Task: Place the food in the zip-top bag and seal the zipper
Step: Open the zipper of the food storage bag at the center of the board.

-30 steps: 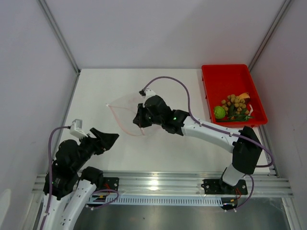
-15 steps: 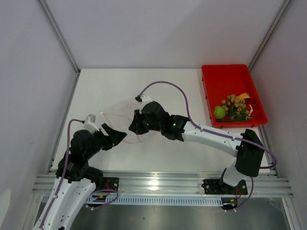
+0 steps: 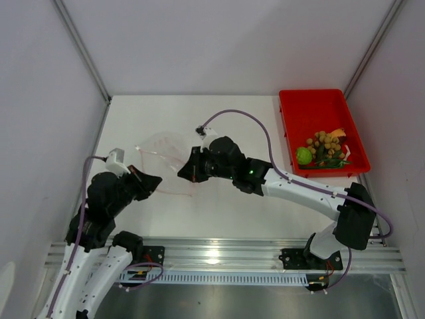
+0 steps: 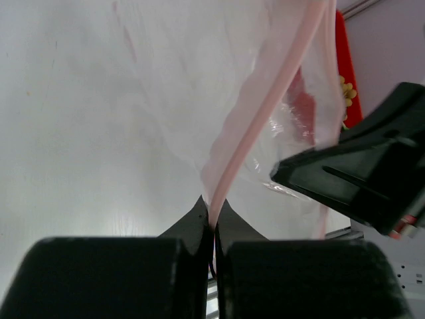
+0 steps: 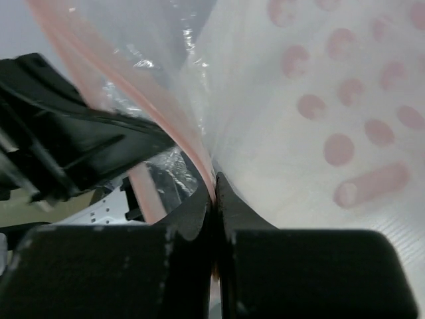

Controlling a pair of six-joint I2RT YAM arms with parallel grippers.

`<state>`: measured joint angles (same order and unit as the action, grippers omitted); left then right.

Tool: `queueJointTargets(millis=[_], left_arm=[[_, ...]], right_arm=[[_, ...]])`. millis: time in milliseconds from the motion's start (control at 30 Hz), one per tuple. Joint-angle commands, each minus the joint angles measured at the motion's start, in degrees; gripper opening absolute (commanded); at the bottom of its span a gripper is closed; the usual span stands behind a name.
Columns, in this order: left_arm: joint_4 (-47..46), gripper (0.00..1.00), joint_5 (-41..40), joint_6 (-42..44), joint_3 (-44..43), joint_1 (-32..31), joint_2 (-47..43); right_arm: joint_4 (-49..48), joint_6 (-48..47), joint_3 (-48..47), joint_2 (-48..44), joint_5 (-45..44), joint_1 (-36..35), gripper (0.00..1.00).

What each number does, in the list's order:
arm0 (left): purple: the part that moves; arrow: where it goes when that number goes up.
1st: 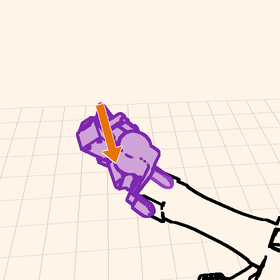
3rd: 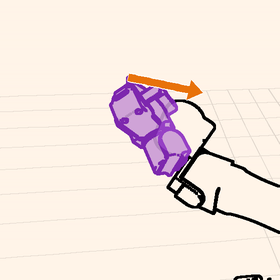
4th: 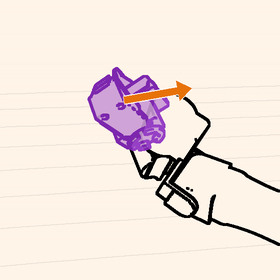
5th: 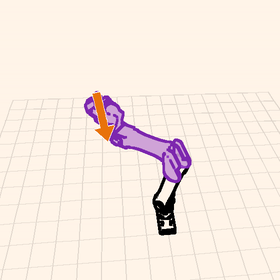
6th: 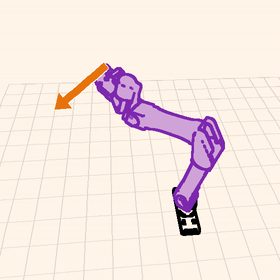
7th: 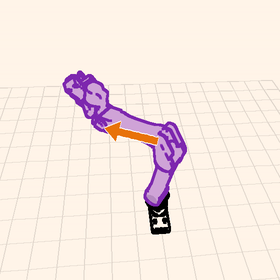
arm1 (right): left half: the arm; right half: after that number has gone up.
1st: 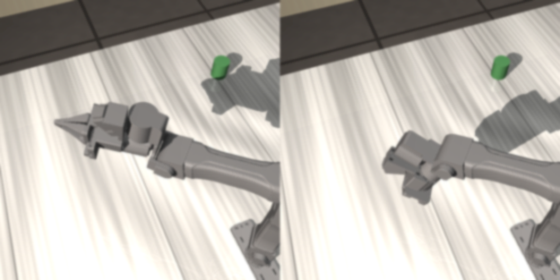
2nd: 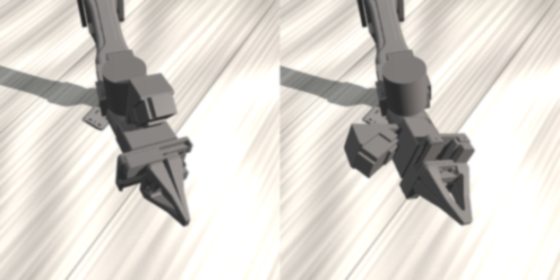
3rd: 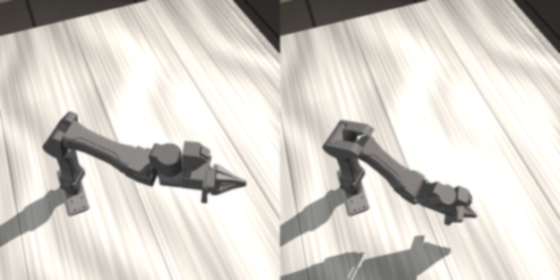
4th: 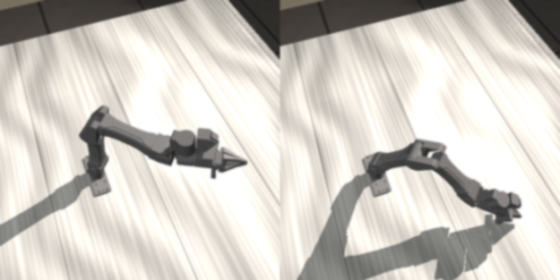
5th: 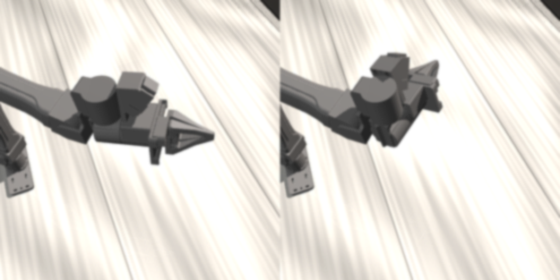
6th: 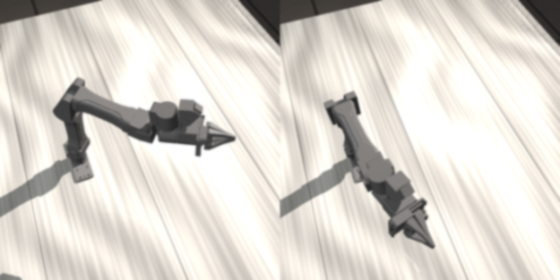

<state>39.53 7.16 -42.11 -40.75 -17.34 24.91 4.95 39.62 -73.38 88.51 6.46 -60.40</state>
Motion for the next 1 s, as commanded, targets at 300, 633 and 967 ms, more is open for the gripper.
queueJointTargets(millis=[300, 633, 967], left_arm=[[8.2, 0.01, 3.5, 7.7, -18.3, -0.1, 6.4], [-0.8, 0.01, 10.9, 7.0, -12.9, -2.5, 19.6], [-8.6, 0.01, 11.6, 6.7, -15.0, -5.5, 28.8]], right_arm=[[-5.7, 7.7, 7.6, -4.7, 9.2, 11.1, 0.00], [-1.3, 4.9, 10.7, 1.8, 10.5, 13.8, 0.05], [8.2, -5.3, 7.2, -0.1, 4.7, 17.2, 0.56]])
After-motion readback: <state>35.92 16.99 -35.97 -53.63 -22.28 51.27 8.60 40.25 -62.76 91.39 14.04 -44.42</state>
